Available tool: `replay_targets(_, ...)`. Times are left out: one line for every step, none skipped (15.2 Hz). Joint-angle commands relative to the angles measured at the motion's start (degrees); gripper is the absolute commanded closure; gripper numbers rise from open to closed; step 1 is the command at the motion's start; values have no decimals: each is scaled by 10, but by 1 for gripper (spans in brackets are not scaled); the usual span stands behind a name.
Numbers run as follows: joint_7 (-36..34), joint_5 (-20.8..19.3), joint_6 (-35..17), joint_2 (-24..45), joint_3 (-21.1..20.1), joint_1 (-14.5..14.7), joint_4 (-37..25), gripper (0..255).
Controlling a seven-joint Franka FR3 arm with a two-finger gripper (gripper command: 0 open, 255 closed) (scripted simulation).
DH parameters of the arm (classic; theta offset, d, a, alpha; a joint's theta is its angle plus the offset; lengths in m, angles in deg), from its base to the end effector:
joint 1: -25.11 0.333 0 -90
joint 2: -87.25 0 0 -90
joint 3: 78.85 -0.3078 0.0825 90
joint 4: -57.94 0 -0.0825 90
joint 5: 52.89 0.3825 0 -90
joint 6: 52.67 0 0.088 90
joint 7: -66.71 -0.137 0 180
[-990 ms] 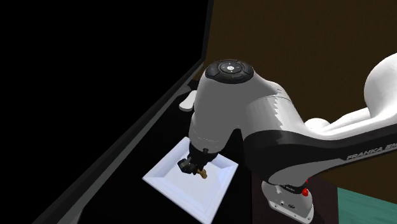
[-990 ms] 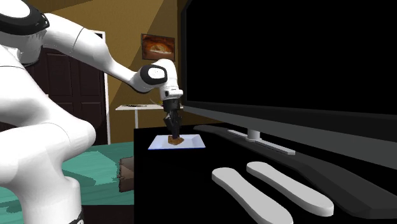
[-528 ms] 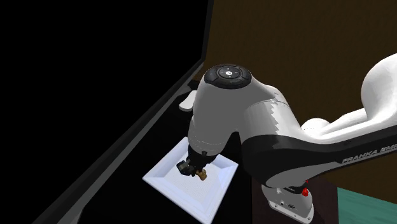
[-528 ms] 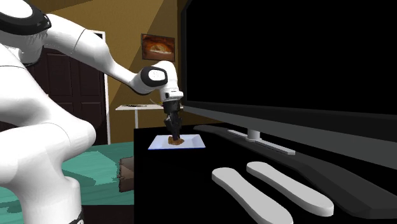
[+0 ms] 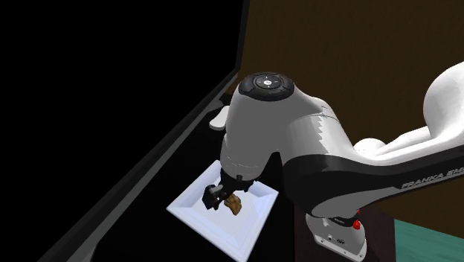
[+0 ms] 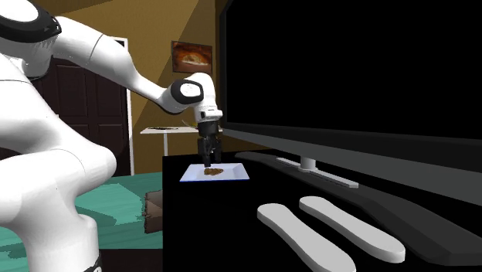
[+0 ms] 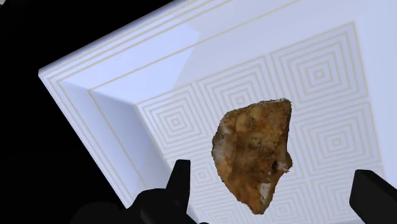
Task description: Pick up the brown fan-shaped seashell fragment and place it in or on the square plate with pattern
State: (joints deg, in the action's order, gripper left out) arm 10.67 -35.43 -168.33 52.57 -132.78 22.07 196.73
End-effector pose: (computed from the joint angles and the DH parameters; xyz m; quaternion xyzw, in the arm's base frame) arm 0.2558 0.3469 0.3954 0.9821 -0.1585 0.0835 0.0583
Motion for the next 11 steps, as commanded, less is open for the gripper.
replay_targets(1,-2,32,-10,13,6,-21,0)
replay_targets(1,-4,53,-15,21,8,-37,0)
replay_targets(1,-6,68,-18,27,10,-49,0)
replay_targets(1,-6,68,-18,27,10,-49,0)
replay_targets(1,-6,68,-18,27,10,-49,0)
replay_targets(1,-6,68,-18,27,10,-49,0)
replay_targets(1,-6,68,-18,27,10,-49,0)
replay_targets(1,-6,68,-18,27,10,-49,0)
replay_targets(1,-6,68,-18,27,10,-49,0)
replay_targets(1,-6,68,-18,27,10,-49,0)
replay_targets(1,-6,68,-18,27,10,-49,0)
